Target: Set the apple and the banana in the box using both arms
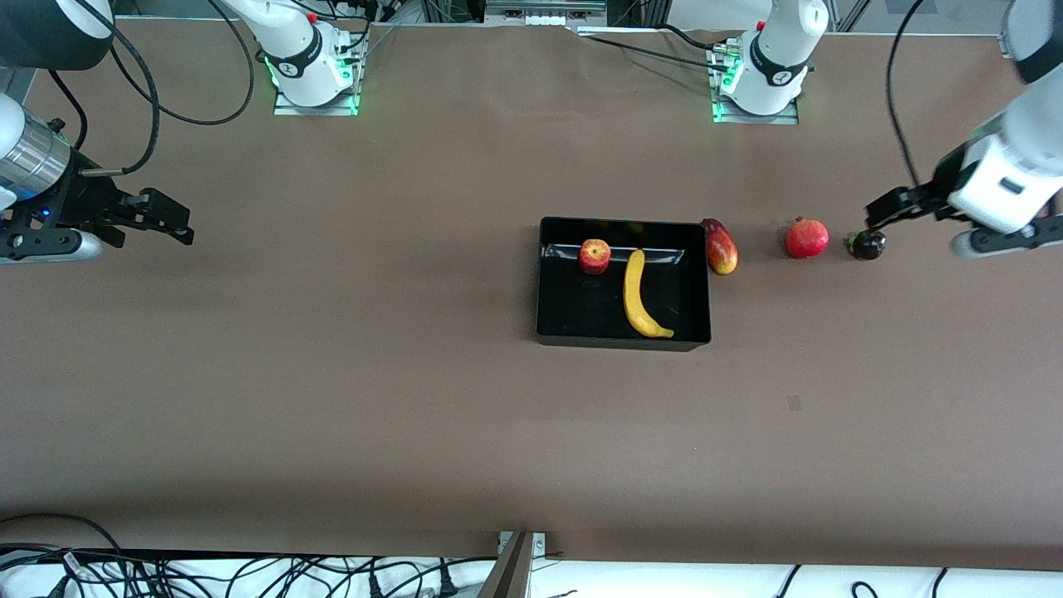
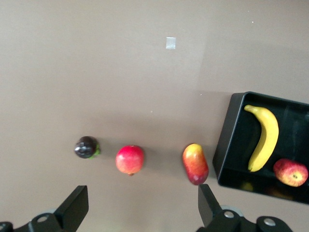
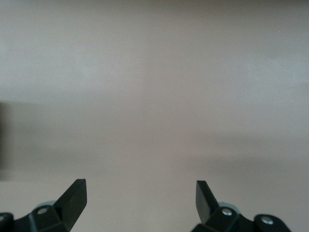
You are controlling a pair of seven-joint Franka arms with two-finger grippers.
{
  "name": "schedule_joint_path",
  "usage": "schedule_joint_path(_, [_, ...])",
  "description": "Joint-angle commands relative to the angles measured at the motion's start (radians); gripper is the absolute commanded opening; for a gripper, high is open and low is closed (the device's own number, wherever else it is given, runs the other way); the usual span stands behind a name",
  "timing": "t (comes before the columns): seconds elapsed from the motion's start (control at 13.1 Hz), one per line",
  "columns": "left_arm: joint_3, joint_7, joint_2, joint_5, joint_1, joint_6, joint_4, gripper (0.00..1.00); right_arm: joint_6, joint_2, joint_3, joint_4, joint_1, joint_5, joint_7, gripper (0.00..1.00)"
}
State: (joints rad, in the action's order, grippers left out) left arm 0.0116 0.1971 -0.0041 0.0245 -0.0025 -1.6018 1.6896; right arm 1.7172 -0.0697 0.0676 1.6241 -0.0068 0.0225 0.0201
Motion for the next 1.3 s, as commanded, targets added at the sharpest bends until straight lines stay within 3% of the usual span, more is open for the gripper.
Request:
schedule_joint_path(0.0, [-0.064, -0.1, 0.007, -0.008, -0.016, 0.074, -0.112, 1.0, -0.004, -0.007, 0.011, -0.018, -0.009, -0.004, 0.003, 1.0])
schedule_joint_path(0.15, [-0.085, -0.126, 0.013, 0.006, -0.024, 0.112, -0.174, 1.0, -0.004, -0.007, 0.011, -0.018, -0.009, -0.004, 0.004, 1.0])
schedule_joint_path(0.38, [-0.097, -0.127, 0.009, 0.041, -0.073, 0.111, -0.172, 1.0, -0.004, -0.007, 0.011, -0.018, -0.009, -0.004, 0.004, 1.0])
schedule_joint_path(0.84, [-0.096, -0.114, 0.016, -0.046, -0.076, 0.111, -0.172, 1.0, -0.004, -0.007, 0.011, -0.018, -0.009, -0.003, 0.004, 1.0])
schedule_joint_path(1.22, [-0.091, -0.094, 0.015, -0.049, -0.076, 0.106, -0.179, 1.0, -0.004, -0.007, 0.011, -0.018, -0.009, -0.003, 0.004, 1.0])
